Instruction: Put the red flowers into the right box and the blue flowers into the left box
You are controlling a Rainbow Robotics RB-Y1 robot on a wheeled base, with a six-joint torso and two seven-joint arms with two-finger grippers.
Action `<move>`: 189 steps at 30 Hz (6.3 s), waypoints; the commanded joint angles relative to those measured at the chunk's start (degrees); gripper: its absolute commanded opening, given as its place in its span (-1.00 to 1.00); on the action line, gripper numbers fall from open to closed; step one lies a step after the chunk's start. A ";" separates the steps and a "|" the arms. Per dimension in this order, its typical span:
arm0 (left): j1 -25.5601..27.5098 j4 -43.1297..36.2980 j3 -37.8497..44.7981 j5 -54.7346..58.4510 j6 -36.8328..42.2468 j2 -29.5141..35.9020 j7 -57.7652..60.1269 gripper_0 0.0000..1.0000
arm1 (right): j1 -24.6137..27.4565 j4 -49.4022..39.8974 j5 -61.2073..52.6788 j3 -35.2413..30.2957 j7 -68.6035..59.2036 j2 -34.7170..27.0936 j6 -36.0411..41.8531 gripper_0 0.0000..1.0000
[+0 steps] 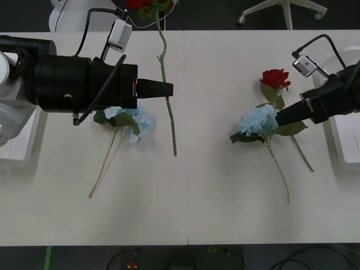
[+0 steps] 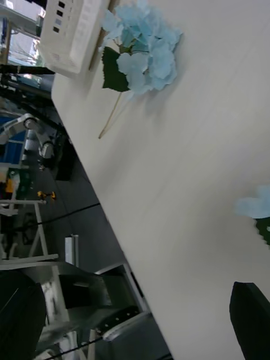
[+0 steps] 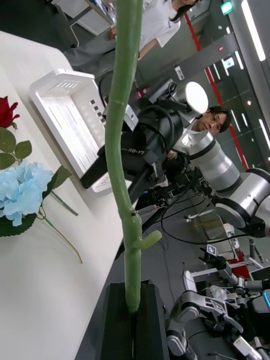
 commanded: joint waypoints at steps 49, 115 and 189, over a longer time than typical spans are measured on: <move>0.29 -1.82 -0.17 0.79 -0.33 1.98 -2.18 -1.00 | 24.13 -34.14 -14.78 10.15 -6.76 23.97 -37.81 0.88; 0.29 -1.82 -0.17 0.79 -0.33 1.98 -2.18 1.00 | 20.53 -34.14 -10.83 13.14 -11.86 29.77 -47.48 -1.00; -0.24 0.47 -15.11 -60.82 15.58 15.87 33.94 1.00 | 13.76 3.65 85.50 -17.89 -22.05 -5.56 -23.04 -0.42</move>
